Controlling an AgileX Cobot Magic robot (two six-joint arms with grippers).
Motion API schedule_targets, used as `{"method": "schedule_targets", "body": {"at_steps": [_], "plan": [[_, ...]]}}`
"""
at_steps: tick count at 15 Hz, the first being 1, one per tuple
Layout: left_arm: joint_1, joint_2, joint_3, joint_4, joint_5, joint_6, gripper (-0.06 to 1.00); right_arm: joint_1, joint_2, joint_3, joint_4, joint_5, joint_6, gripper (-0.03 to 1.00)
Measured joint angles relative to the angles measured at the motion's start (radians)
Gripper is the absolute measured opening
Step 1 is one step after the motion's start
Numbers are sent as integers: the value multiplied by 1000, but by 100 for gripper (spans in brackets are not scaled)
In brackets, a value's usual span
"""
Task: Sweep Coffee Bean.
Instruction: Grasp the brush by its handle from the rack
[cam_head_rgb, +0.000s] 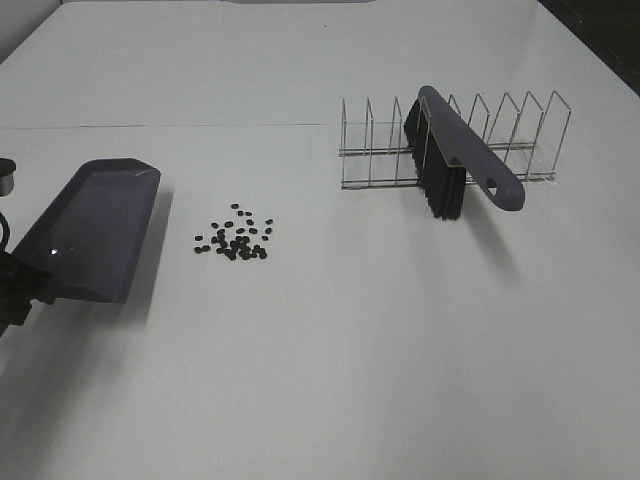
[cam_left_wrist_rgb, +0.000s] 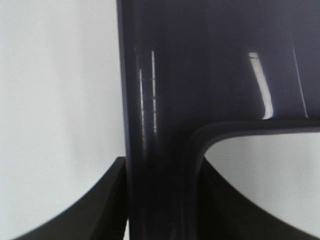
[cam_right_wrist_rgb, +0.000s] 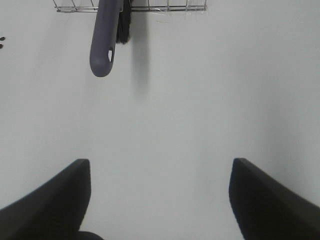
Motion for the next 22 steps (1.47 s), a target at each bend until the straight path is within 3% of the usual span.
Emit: {"method": "schedule_targets", "body": {"at_steps": [4,7,8,13,16,22], "plan": [[0,0,0,0,-3,0,34,0,310,-281,59,92,5,72],[0,0,0,0,-3,0,34,0,507,-476,91,95,6,72],[0,0,0,0,-3,0,34,0,657,-632,135,95,6,72],[0,0,0,0,-3,0,34,0,991,-930,196,95,6,72],[0,0,0,0,-3,0,34,0,1173,-1064,215,94,6,72],[0,0,0,0,-3,0,34,59,1406,-1142,171,95,6,72]]}}
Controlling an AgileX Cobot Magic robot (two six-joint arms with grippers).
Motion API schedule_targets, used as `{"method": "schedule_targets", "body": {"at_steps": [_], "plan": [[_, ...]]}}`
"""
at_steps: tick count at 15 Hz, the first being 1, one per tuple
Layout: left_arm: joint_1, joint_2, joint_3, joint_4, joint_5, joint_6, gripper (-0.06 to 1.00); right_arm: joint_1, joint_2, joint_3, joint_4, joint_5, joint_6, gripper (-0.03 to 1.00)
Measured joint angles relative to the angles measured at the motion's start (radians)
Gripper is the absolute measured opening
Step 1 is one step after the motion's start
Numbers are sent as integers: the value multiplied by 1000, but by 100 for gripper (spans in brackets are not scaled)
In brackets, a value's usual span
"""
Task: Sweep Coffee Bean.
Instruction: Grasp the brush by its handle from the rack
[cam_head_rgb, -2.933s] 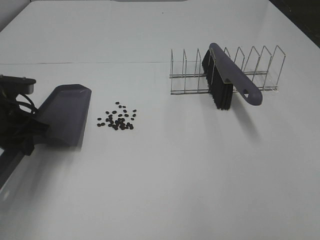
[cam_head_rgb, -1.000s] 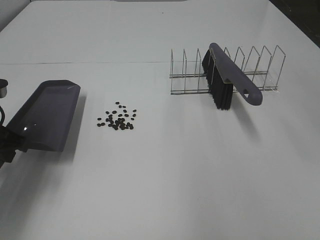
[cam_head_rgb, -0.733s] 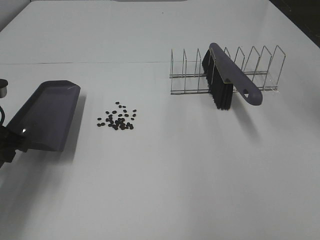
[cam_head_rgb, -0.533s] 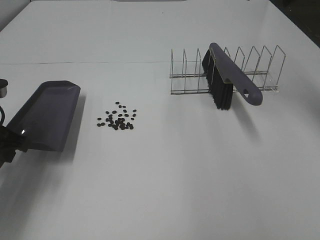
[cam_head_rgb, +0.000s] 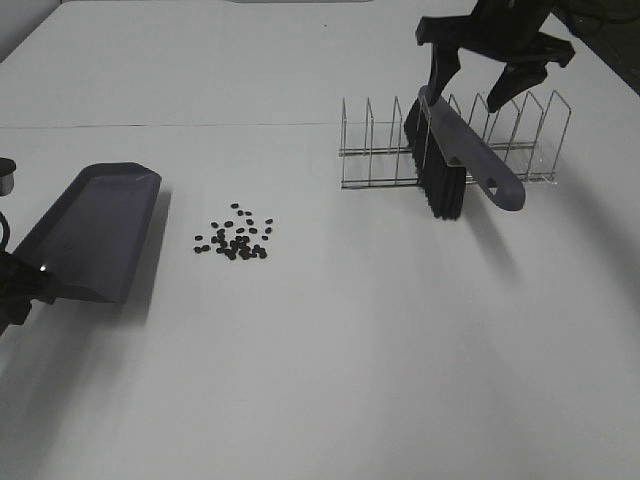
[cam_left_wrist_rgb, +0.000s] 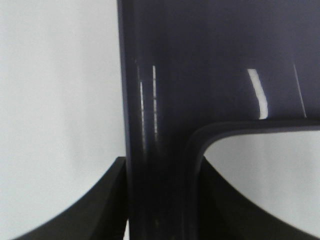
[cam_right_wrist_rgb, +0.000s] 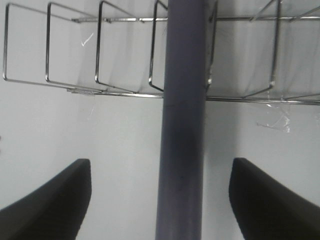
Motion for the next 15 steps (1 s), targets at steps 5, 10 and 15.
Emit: {"method": "schedule_targets", "body": {"at_steps": [5,10,15], "plan": [[0,0,0,0,0,0,34,50,80,0,-98,0,3,72],[0,0,0,0,0,0,34,49,127,0,-113,-60,10,68],[0,0,0,0,0,0,34,49,137,0,-174,-60,61,37]]}}
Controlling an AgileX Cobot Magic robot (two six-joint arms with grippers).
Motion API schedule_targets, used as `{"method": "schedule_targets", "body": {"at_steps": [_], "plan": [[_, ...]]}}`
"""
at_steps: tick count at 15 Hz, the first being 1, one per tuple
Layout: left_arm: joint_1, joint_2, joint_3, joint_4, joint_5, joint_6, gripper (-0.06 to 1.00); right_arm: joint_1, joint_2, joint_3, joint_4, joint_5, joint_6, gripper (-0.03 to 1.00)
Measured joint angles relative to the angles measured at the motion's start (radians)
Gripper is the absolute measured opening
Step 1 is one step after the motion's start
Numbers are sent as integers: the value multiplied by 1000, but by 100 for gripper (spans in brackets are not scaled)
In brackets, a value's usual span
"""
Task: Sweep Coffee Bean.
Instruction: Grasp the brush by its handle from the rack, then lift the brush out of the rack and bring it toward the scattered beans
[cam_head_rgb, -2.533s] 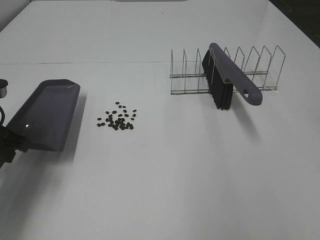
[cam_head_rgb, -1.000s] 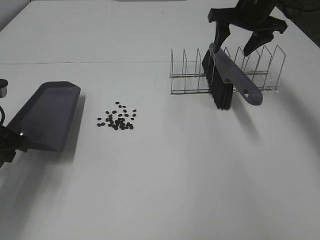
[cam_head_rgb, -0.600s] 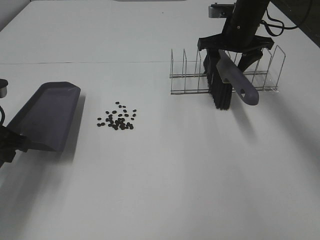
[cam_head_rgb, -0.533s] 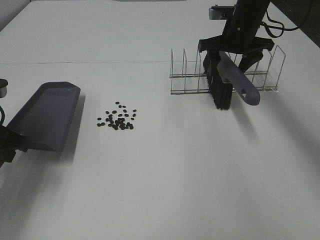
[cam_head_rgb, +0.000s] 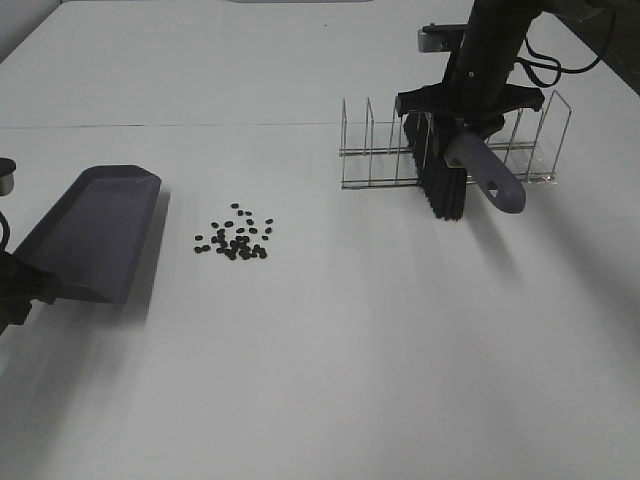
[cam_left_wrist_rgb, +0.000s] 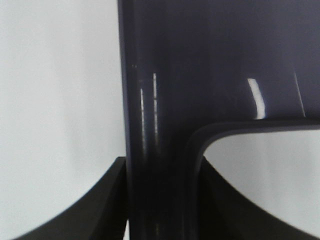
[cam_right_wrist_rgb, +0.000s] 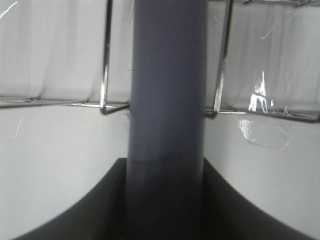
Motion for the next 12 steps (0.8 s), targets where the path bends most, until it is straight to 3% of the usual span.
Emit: {"method": "schedule_targets", "body": {"at_steps": [7,12], "plan": [[0,0,0,0,0,0,34,3,-100,0,-14,61,1,37],[0,0,0,0,0,0,34,3,-344,173,-20,65,1,37]]}}
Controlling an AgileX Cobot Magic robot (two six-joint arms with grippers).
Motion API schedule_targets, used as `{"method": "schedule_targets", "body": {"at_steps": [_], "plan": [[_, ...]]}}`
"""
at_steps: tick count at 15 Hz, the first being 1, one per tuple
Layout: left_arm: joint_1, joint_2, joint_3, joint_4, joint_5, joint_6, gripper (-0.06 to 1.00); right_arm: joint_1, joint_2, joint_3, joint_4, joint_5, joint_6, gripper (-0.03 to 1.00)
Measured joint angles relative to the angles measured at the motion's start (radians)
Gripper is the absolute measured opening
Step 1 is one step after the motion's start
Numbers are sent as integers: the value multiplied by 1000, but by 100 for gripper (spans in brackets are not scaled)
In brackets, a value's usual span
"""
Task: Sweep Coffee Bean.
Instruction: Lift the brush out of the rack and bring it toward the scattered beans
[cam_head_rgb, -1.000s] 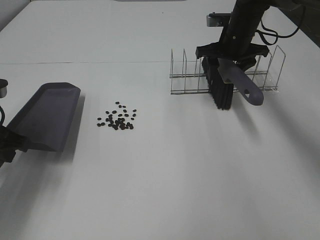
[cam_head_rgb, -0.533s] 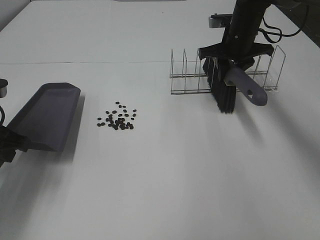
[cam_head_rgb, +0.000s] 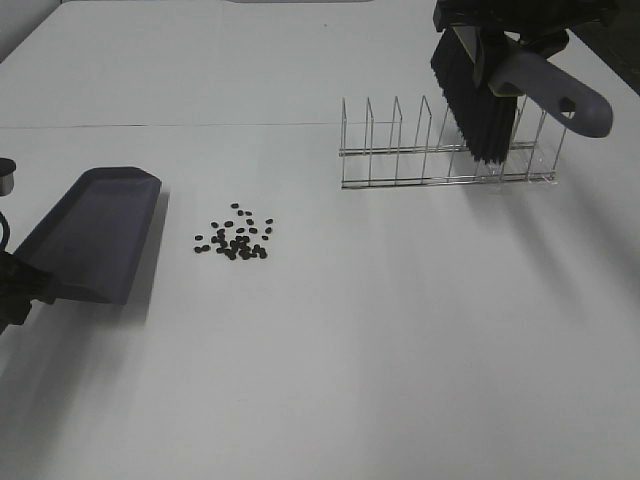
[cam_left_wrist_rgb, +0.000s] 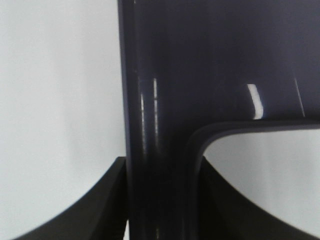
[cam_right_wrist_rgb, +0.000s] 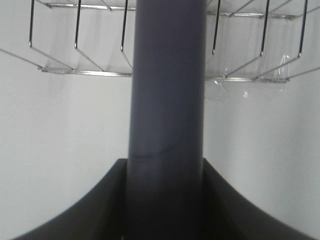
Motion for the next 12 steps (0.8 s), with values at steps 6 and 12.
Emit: {"method": "schedule_targets", "body": {"at_steps": [6,12], "plan": [[0,0,0,27,11,1,34,120,-297,389,-115,-59,54,37],[0,1,-13,79,25,0,34,321,-318,575,-157,-186,113,37]]}}
